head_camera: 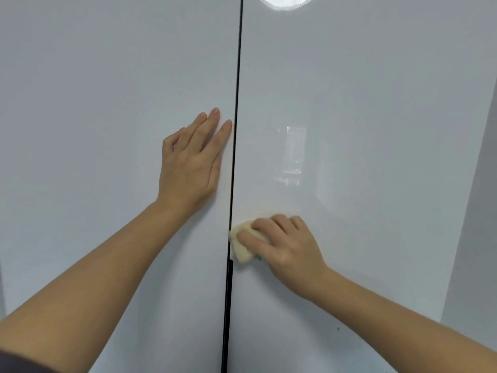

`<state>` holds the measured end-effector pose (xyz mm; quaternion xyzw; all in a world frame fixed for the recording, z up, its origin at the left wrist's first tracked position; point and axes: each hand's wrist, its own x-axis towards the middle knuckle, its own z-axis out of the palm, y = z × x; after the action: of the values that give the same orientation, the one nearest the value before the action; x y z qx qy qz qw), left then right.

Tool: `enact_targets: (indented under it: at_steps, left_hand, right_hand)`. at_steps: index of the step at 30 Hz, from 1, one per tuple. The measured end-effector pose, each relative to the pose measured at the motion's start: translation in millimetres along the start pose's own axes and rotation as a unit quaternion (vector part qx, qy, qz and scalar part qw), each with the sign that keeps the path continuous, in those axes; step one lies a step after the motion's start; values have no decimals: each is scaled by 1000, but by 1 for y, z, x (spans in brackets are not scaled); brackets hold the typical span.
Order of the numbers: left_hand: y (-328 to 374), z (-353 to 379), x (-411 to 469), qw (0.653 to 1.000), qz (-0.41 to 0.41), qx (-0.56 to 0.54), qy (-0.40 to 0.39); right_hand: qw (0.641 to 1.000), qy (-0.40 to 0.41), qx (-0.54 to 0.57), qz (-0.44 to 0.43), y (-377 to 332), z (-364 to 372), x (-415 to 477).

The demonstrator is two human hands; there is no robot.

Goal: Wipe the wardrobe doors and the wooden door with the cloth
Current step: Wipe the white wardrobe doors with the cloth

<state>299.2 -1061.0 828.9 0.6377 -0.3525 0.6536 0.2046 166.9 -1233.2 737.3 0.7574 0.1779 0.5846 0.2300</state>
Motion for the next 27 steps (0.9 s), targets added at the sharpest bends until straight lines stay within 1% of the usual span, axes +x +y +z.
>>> enact_targets:
  at_steps: [2, 5, 6, 8, 11, 14, 16, 18, 20, 23, 27]
  left_hand:
    - [0, -2, 0, 1000, -4, 1, -14]
    - [5, -5, -3, 999, -6, 8, -51]
    - [6, -7, -7, 998, -3, 12, -64]
    - [10, -8, -23, 997, 2, 17, -80]
    - [24, -10, -58, 995, -10, 13, -94]
    - [33, -10, -86, 994, -41, -1, -105]
    - [35, -9, -99, 991, -61, -6, -117]
    - [38, -6, -109, 989, -76, -8, -125]
    - [42, -2, -116, 988, -85, -11, -128]
    - [48, 0, -122, 987, -96, -18, -126]
    - [53, 1, -125, 986, -108, -26, -126]
  right_hand:
    - [1000, 0, -19, 16, 17, -5, 15]
    - [994, 42, -25, 96, 32, -8, 34]
    - [993, 49, -20, 104, 28, -6, 28]
    - [997, 41, -6, 70, 9, 2, 3]
    - [1000, -11, 23, 2, -21, 9, -44]
    - [999, -39, 29, -16, -26, 7, -54]
    - [999, -21, 26, 8, -20, 4, -41]
    - [998, 15, 22, 64, -14, 7, -25]
    - [994, 37, 21, 101, -19, 12, -21]
    - [995, 33, 37, 89, -40, 20, -42]
    - [997, -16, 53, 61, -60, 25, -75]
